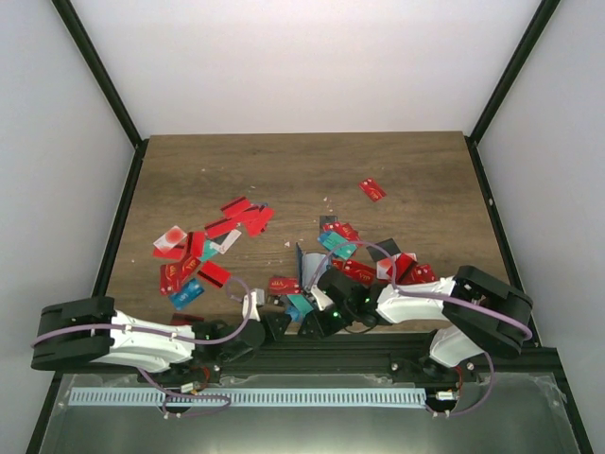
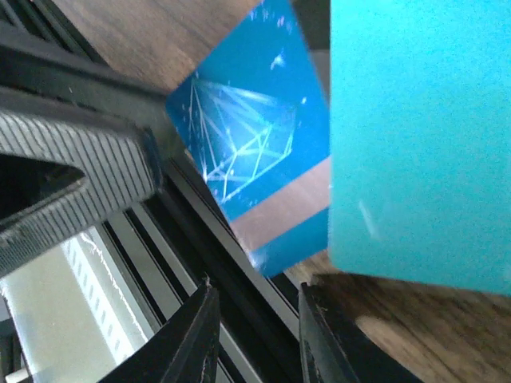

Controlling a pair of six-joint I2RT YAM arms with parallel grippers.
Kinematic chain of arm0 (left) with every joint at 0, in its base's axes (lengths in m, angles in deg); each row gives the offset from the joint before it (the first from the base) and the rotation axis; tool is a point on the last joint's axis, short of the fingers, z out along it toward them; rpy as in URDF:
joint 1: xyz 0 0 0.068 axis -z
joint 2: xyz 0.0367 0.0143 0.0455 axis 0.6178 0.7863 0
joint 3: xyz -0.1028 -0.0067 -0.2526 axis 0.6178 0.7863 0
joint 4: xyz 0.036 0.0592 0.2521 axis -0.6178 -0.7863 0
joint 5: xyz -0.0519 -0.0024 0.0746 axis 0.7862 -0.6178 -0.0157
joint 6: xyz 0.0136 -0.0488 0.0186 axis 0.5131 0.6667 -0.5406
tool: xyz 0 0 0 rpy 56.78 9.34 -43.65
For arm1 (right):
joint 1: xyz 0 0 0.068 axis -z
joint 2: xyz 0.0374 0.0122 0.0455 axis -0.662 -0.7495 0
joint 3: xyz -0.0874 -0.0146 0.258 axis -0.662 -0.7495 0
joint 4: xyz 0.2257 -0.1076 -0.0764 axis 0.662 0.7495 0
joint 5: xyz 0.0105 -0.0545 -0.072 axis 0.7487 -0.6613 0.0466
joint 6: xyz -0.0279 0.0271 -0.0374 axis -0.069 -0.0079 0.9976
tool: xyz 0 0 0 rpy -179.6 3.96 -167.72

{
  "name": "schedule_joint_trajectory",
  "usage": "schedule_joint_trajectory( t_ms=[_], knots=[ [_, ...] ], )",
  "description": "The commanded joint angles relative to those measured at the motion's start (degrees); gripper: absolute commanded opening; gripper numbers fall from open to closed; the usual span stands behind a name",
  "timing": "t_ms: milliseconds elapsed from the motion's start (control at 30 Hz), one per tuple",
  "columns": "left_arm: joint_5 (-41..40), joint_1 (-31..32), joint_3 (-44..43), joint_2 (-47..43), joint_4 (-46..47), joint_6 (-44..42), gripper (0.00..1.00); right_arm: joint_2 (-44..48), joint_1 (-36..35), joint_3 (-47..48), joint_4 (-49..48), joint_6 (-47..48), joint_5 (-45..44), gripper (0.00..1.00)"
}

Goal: Put the credit cards into the card holder

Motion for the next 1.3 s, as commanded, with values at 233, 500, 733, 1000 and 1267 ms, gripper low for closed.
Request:
schedule_joint_trajectory(
  t_ms=[233,500,733,1000,1267],
  knots=[
    [-4.1,-0.1,0.6,-3.4,-0.6,-2.1,0.25,1.5,-2.8,0.8,2.2,-0.6,1.3,0.30],
    [-7.9,-0.1,1.1,-3.6,-0.9,-2.2,0.28,5.1,-2.9,2.9,6.5,-0.3,-2.2,0.30],
    [-8.1,-0.3,-0.9,1.0,0.3,-4.0,0.29,6.9,-2.9,2.6,9.0,-0.8,-6.2,0.29],
    [-5.0,-4.5,-3.5,-1.9,-5.0,-10.9,0.44,10.5,2.9,5.9,14.7,-0.8,-17.5,0.33],
    [6.5,-13.6,-5.1,-2.5,-7.7,-19.6,0.49,-0.5,5.9,10.1,12.3,3.1,-20.6,0.35]
  ],
)
